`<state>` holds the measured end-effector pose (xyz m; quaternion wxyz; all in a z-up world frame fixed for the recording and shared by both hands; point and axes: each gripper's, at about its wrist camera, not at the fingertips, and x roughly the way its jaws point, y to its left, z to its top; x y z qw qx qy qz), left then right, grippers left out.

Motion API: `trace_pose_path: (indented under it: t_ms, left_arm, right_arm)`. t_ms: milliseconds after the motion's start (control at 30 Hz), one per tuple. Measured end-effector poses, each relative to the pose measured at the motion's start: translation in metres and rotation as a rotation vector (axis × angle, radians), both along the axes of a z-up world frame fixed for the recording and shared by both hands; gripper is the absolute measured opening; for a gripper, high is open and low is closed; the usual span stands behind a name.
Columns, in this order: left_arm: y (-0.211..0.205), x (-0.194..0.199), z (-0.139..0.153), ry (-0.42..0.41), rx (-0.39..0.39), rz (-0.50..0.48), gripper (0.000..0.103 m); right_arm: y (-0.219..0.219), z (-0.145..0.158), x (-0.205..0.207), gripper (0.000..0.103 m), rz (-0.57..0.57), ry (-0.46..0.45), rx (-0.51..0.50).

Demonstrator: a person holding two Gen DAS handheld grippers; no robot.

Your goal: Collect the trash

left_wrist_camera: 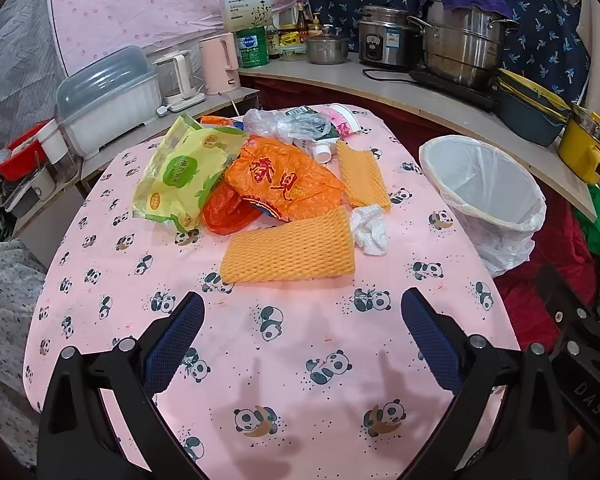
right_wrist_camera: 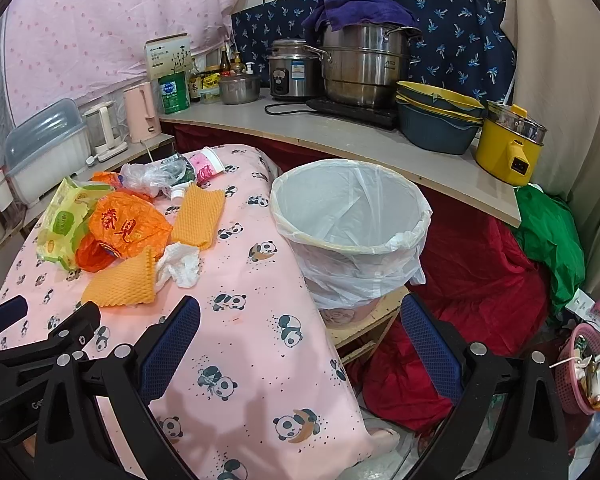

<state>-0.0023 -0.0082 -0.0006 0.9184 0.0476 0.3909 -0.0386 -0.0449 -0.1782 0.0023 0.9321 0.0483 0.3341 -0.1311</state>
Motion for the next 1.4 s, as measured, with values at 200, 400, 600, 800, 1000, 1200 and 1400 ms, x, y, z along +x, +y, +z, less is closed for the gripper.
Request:
trace_pose_path:
  t_ms: [200, 400, 600, 800, 1000, 1200, 1400]
  left_arm:
    - [-0.001, 0.003, 0.001, 0.004, -0.007, -0.002, 0.094]
    - [-0.002, 0.013, 0.005, 0.008, -0.013, -0.008, 0.094]
    - [-0.001, 0.031, 0.009, 0.021, -0.018, -0.005, 0.094]
    - [0.003, 0.049, 0.011, 0.021, -0.006, 0.023, 0.094]
    - [0.014, 0.073, 0.007, 0.035, -0.009, 0.052, 0.094]
    - [0.026, 0.092, -0.012, 0.082, -0.022, 0.046, 0.095]
    - [0.038, 0.107, -0.051, 0.208, -0.112, 0.057, 0.095]
  right_arm:
    - [-0.002, -0.001, 0.002, 0.096, -0.003, 0.002, 0.002]
    - [-0.006, 0.0, 0.015, 0.096, -0.008, 0.013, 0.006]
    - [-0.008, 0.005, 0.034, 0.096, -0.007, 0.02, 0.018]
    - [-0.008, 0.009, 0.054, 0.096, 0.0, 0.021, 0.026]
    - [-0.008, 0.009, 0.077, 0.096, 0.005, 0.031, 0.036]
    - [-0.007, -0.001, 0.099, 0.096, 0.012, 0.057, 0.047]
    - [-0.004, -0.02, 0.115, 0.096, 0.022, 0.107, 0.081]
